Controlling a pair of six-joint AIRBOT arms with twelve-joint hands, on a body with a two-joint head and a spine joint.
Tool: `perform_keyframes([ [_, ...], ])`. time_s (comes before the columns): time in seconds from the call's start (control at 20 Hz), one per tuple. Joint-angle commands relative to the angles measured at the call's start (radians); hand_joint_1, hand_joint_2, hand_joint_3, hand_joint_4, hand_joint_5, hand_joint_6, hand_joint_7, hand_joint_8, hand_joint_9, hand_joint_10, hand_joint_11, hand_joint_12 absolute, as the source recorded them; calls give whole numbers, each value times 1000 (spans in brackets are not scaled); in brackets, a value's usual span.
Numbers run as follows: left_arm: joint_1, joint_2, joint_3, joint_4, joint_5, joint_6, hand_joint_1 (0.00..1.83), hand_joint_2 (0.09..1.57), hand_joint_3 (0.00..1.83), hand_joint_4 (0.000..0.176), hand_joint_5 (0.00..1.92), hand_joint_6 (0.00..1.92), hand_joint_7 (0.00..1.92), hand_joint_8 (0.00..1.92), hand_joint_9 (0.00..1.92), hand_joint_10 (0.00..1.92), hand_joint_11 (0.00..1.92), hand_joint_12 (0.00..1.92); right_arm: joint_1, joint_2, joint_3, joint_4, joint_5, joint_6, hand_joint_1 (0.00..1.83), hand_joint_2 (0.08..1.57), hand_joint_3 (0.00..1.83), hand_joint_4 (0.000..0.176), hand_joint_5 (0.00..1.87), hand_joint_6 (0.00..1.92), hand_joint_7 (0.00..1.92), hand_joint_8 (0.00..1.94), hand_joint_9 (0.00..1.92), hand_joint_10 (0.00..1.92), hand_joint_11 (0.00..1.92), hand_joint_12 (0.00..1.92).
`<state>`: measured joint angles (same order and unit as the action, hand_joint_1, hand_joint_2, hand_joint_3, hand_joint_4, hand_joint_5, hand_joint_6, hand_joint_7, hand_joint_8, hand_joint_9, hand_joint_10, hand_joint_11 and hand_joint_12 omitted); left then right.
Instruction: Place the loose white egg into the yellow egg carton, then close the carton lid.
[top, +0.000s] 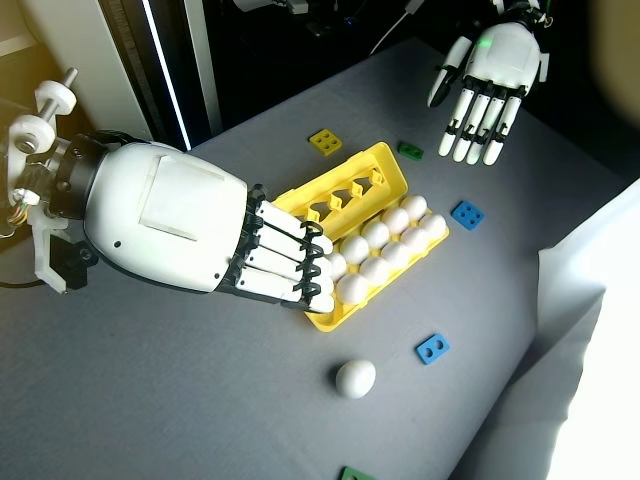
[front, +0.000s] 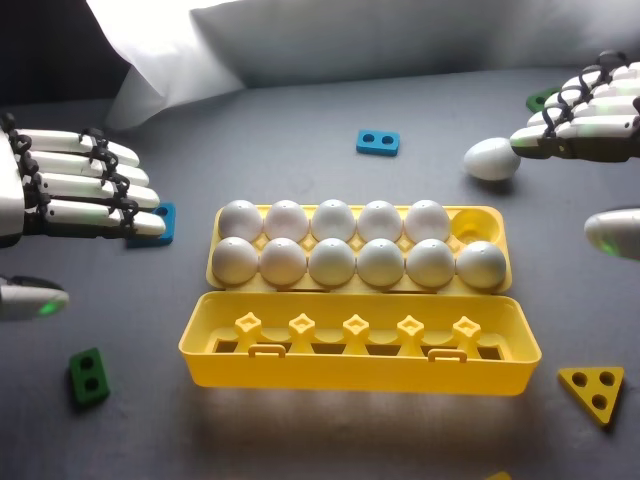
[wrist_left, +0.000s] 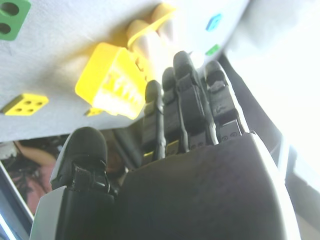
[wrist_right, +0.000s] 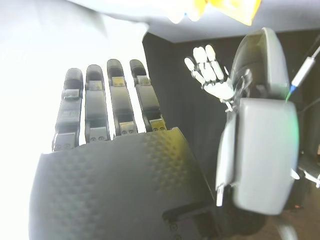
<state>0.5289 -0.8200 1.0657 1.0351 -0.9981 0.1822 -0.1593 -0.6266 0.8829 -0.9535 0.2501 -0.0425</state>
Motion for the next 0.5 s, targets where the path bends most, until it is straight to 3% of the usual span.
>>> perform_keyframes([
  [0.0, 0, 17, 11, -68, -55, -1, 0, 1426, 52, 0, 126, 4, 115, 4, 86, 3, 0, 175, 10, 11, 1, 27, 58, 4, 0, 1300, 37, 0, 68, 3, 61, 3, 16, 2, 0, 20],
  [0.15, -6, 17, 6, -67, -54, -1, 0, 1437, 13, 0, 182, 2, 174, 2, 138, 3, 0, 267, 5, 11, 1, 43, 58, -2, 0, 1220, 0, 0, 68, 4, 39, 0, 1, 0, 0, 0],
  [0.3, -17, 16, 4, -67, -47, -1, 0, 1442, 5, 0, 174, 4, 177, 5, 128, 5, 0, 227, -22, 8, 5, 345, 60, -308, 0, 1134, 0, 0, 72, 1, 55, 2, 0, 0, 0, 0],
  [0.35, -19, 16, 6, -66, -47, -1, 0, 1442, 4, 0, 184, 4, 185, 4, 136, 5, 0, 257, -31, -6, 20, 391, 67, -323, 0, 1096, 0, 0, 59, 0, 36, 0, 0, 0, 0, 0],
  [0.4, -22, 16, 8, -61, -48, -2, 0, 1438, 1, 0, 198, 1, 199, 1, 157, 2, 0, 328, -35, -23, 36, 415, 66, -328, 0, 1004, 0, 12, 30, 0, 7, 0, 0, 0, 0, 0],
  [0.45, -27, 16, 10, -53, -47, -3, 0, 1443, 2, 0, 140, 2, 141, 6, 95, 4, 0, 186, -37, -38, 49, 455, 60, -366, 0, 931, 0, 47, 15, 1, 1, 0, 0, 0, 0, 0],
])
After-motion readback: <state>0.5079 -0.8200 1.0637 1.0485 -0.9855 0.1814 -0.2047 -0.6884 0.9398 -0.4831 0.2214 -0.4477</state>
